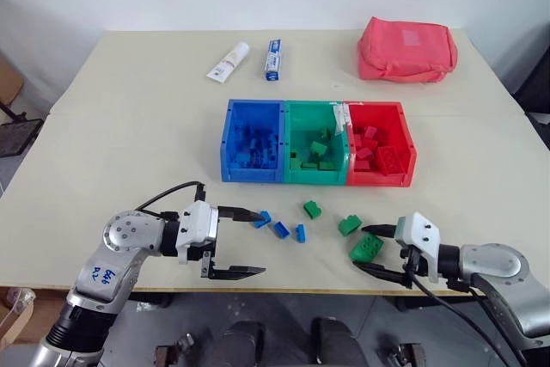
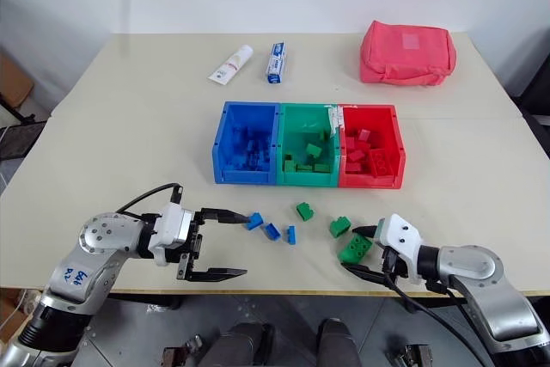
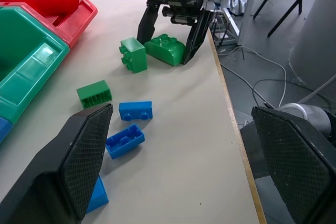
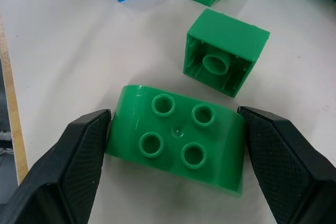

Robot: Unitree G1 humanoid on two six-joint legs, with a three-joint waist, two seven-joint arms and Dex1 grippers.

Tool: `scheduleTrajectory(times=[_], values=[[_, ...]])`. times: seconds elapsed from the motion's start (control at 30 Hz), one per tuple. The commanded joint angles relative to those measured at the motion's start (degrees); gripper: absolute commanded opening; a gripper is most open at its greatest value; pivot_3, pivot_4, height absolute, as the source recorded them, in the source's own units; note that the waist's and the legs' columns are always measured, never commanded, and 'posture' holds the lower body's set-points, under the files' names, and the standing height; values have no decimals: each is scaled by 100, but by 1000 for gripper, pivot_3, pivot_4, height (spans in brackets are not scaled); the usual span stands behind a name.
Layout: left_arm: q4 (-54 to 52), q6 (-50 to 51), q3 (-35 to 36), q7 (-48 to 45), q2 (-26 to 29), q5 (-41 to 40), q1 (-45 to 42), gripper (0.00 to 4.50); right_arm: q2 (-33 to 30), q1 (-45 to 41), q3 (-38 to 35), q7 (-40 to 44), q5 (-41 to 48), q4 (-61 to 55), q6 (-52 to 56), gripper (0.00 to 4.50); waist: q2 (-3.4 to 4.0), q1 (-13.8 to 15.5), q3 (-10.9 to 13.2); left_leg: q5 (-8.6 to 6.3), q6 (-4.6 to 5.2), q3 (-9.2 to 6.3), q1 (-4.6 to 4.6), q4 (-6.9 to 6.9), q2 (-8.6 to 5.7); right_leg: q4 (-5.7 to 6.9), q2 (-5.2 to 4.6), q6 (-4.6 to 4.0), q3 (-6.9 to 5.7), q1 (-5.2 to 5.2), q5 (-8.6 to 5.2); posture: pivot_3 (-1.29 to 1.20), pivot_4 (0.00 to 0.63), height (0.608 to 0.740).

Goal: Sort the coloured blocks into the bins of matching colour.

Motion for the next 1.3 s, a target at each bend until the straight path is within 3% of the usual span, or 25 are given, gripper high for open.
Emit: scheduleTrajectory(times=[0.03, 0.17, 0.23, 0.33, 0.47, 0.63, 0.77, 0.9, 1.07, 1.3], values=[[-140, -95, 115, 84, -76, -107, 33, 4500, 71, 221, -320, 309, 438, -61, -159, 3561, 0, 29, 0, 0, 0, -3, -1, 1, -2, 0, 0, 0, -3, 0, 0, 0, 150, 740], [-107, -100, 293, 428, -334, -186, 234, 4500, -138, 210, -896, 376, 1176, -693, 323, 3561, 0, 2, 0, 0, 3, -3, -3, 1, -6, -1, -2, 0, -1, -1, 0, 0, 150, 740], [9, -194, 559, 765, -481, -124, 351, 4500, -152, -294, -1207, 29, 1825, -967, 956, 3561, 0, -45, 0, 0, 2, 2, -2, 0, 1, -1, -2, 0, 2, -2, 0, 0, 150, 740], [-42, -80, 945, 1169, -570, -217, 497, 4500, 9, -1518, -1077, -715, 2260, -1011, 1864, 3561, 0, -104, 0, -2, -10, 13, 0, 2, 25, 1, 9, -11, 6, -8, 5, 0, 150, 740], [-165, -110, 1014, 1308, -557, -137, 687, 4500, 487, -2620, -789, -1326, 2087, -367, 2199, 3561, -2, -101, -1, -5, -21, 7, -1, -5, 37, 0, 17, -22, 0, -13, 5, 0, 150, 740], [-353, -43, 951, 1377, -528, -154, 789, 4500, 366, -2593, -705, -1023, 1574, -64, 1789, 3561, -2, 36, -1, -14, -3, -9, -23, -3, 11, 4, 3, -24, -2, -30, 6, 0, 150, 740], [-459, -53, 838, 1217, -433, -147, 857, 4500, 8, -1854, -1276, -467, 1732, -154, 1736, 3561, -1, 33, -1, -17, 15, 0, -24, 3, -6, 2, -1, -18, -6, -26, 8, 0, 150, 740], [-429, -71, 352, 912, -488, -107, 546, 4500, -388, -859, -2158, -164, 1832, -408, 1784, 4492, -1, 71, -1, -15, 19, 3, -22, 8, -11, -2, -1, -16, -6, -18, 9, 0, 150, 740], [-126, -262, -265, 490, -590, 85, 61, 4500, -738, 833, -3110, 466, 1421, -981, 1489, 4492, 0, 76, -2, -10, 14, 33, -11, 6, 6, -2, 1, -10, -2, -16, 12, 0, 150, 740], [580, -655, -817, 25, -873, 337, -586, 4500, -465, 2577, -3990, 814, 1161, -1425, 1325, 4492, 0, 23, -2, -12, 11, 44, -4, 2, 16, -2, 15, -10, 2, -15, 12, 0, 150, 740]])
